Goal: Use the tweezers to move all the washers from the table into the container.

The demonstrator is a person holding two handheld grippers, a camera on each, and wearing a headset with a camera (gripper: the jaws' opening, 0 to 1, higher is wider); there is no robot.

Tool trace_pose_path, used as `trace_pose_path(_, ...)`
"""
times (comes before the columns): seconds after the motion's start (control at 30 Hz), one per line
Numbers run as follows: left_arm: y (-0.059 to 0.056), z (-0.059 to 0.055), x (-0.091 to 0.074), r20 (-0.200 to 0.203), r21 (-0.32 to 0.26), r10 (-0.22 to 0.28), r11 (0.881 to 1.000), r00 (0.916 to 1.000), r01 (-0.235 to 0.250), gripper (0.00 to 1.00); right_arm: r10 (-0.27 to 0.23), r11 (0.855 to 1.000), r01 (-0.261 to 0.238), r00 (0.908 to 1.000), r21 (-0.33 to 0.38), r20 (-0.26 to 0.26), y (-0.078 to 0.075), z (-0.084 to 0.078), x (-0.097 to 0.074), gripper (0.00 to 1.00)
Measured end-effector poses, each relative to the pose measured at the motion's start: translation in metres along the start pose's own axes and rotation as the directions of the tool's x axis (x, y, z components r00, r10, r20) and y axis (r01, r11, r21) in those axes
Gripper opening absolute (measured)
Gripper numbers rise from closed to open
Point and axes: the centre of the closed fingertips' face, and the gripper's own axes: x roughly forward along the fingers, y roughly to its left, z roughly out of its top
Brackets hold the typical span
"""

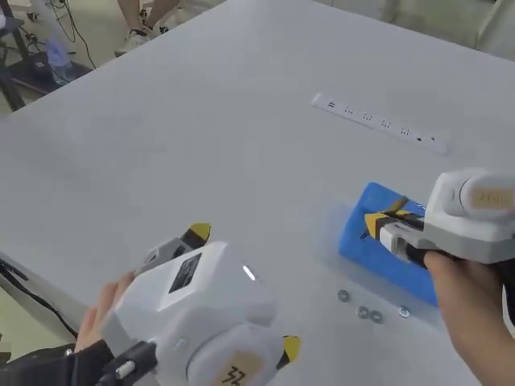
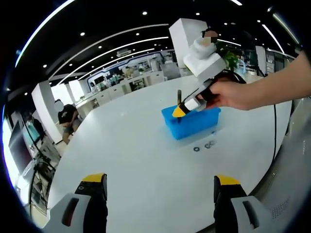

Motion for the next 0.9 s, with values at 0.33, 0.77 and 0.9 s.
trace_pose_path(0.33,-0.002,0.001,0.0,0.007,0.01,-0.007,1.0,1.0,0.007,0.92,0.005,1.0,-0.005,0.9997,0.012,0.025,0.001,0.008,-0.013,0.04)
trace_pose_path(0.77,0.002,0.002,-0.001,0.016,-0.001,0.012,1.0,0.9998,-0.012,0.93,0.068,0.997,-0.066,0.9941,-0.032,0.085,0.036,0.024,-0.059,0.04)
trace_pose_path(0.9,0.003,0.002,-0.001,0.013,0.002,0.015,1.0,0.9998,-0.015,0.93,0.092,0.995,-0.09,0.9939,-0.03,0.061,0.046,0.009,-0.065,0.04)
